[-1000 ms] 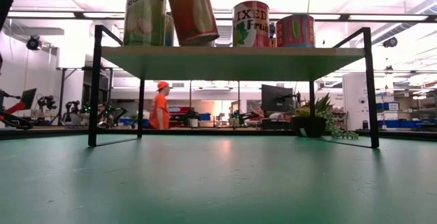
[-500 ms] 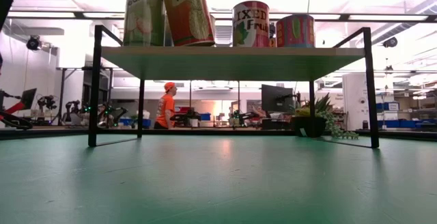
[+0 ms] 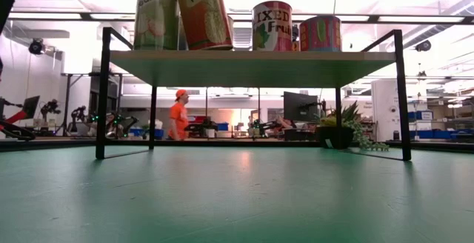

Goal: Pick and place cans onto a shelf
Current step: Put the canned pineapple on the shelf

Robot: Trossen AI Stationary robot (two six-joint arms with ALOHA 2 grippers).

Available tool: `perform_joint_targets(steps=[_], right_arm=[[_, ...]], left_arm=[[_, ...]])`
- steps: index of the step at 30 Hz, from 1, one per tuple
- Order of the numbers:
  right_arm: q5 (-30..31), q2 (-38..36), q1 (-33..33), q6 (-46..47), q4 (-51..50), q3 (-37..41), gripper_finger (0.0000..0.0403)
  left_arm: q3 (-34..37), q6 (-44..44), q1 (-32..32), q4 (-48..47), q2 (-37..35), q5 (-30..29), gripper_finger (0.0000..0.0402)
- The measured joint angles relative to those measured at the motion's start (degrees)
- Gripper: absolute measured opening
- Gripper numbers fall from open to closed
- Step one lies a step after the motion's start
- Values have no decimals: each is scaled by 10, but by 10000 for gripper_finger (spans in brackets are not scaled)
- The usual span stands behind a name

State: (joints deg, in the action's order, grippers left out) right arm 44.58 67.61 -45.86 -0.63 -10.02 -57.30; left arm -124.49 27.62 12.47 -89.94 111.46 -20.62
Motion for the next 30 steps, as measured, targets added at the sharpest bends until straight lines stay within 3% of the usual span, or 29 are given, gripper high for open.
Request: perform_joint_targets(steps=[19, 30], right_arm=[[0, 0, 0, 0, -1, 0, 9], [0, 0, 0, 0, -1, 0, 9]], left_arm=[[0, 4, -2, 1, 0, 0, 314], [0, 2, -2, 2, 0, -13, 351]])
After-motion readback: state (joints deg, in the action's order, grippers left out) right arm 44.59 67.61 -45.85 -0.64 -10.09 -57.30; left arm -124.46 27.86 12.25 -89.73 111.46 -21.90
